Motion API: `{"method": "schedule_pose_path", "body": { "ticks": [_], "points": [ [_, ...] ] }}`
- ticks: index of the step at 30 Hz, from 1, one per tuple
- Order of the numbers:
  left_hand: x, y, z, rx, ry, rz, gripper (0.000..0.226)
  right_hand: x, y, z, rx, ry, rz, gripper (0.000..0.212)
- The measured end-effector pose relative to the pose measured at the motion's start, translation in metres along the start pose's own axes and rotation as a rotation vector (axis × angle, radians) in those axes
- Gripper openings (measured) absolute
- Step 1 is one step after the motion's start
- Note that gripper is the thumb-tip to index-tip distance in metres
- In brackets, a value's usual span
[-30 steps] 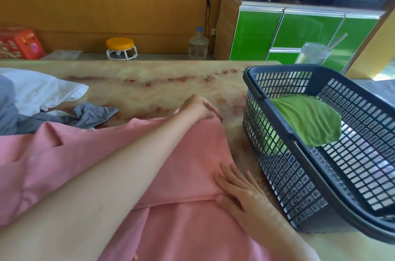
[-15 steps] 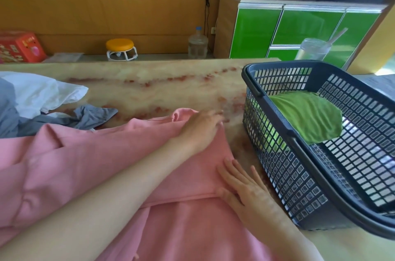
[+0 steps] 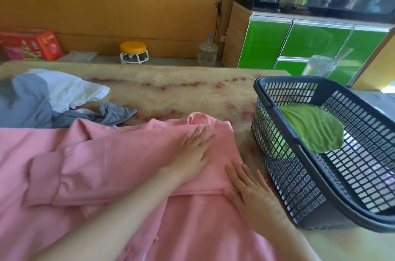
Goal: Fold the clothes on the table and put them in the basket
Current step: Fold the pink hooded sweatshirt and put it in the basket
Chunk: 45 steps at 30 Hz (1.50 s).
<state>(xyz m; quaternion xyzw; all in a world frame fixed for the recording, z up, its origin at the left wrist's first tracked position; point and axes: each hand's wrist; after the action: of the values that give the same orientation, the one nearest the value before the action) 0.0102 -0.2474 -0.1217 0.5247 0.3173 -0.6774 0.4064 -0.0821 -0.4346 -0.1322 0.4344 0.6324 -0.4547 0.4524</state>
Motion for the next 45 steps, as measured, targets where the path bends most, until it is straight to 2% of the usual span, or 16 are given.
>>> {"method": "schedule_pose_path", "body": {
  "ticks": [3,6,9,12,16,19,21,24,25,27,30,32,35,38,42,45],
  "points": [
    [-0.012,-0.056,-0.019,-0.032,-0.126,0.097,0.061,-0.010,0.002,-0.005,0.027,0.018,-0.029,0.117],
    [-0.030,-0.109,-0.052,-0.126,-0.242,0.218,0.075,-0.021,0.006,-0.019,0.102,-0.025,0.030,0.066],
    [-0.050,-0.159,-0.093,-0.277,-0.282,0.328,0.052,-0.033,0.011,-0.057,0.104,0.024,0.114,0.066],
    [-0.057,-0.210,-0.128,-0.409,-0.295,0.436,0.041,-0.035,0.018,-0.113,0.004,0.159,0.122,0.044],
    [-0.065,-0.274,-0.159,-0.538,-0.248,0.629,0.040,-0.029,0.023,-0.203,-0.243,0.274,0.012,0.055],
    [-0.081,-0.312,-0.181,-0.687,-0.208,0.818,0.032,-0.021,0.025,-0.268,-0.398,0.387,-0.051,0.051],
    [-0.084,-0.330,-0.200,-0.802,-0.207,0.826,0.042,-0.015,0.028,-0.309,-0.456,0.402,-0.066,0.053],
    [-0.078,-0.347,-0.213,-0.927,-0.449,0.843,0.081,-0.010,0.037,-0.353,-0.462,0.307,-0.120,0.059],
    [-0.083,-0.351,-0.210,-0.954,-0.478,0.869,0.085,-0.006,0.042,-0.361,-0.451,0.273,-0.138,0.058],
    [-0.085,-0.360,-0.218,-0.981,-0.538,0.939,0.075,0.006,0.052,-0.366,-0.432,0.215,-0.194,0.055],
    [-0.076,-0.373,-0.251,-1.053,-0.894,0.929,0.075,0.027,0.058,-0.361,-0.388,0.093,-0.283,0.050],
    [-0.077,-0.377,-0.262,-1.115,-1.128,1.038,0.075,0.032,0.059,-0.355,-0.375,0.101,-0.269,0.050],
    [-0.093,-0.375,-0.265,-1.134,-1.480,1.279,0.062,0.032,0.064,-0.354,-0.335,0.305,-0.238,0.043],
    [-0.098,-0.374,-0.280,-1.096,-1.723,1.383,0.060,0.015,0.060,-0.366,-0.310,0.584,-0.138,0.034],
    [-0.104,-0.376,-0.283,-0.941,-1.797,1.277,0.030,-0.028,0.066,-0.419,-0.518,0.531,0.139,0.042],
    [-0.098,-0.378,-0.281,-0.854,-1.758,1.243,0.031,-0.053,0.070,-0.484,-0.665,0.543,0.139,0.047]
  ]
}}
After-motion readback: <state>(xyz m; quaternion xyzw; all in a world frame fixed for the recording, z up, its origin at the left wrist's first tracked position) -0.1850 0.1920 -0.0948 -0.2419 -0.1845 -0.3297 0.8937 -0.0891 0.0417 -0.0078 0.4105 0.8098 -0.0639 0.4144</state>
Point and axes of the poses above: each hand's wrist, its own y-axis towards the middle knuckle, its own x-axis out of the palm, z = x × y, and after that the axes turned 1 degree about -z, right-handed
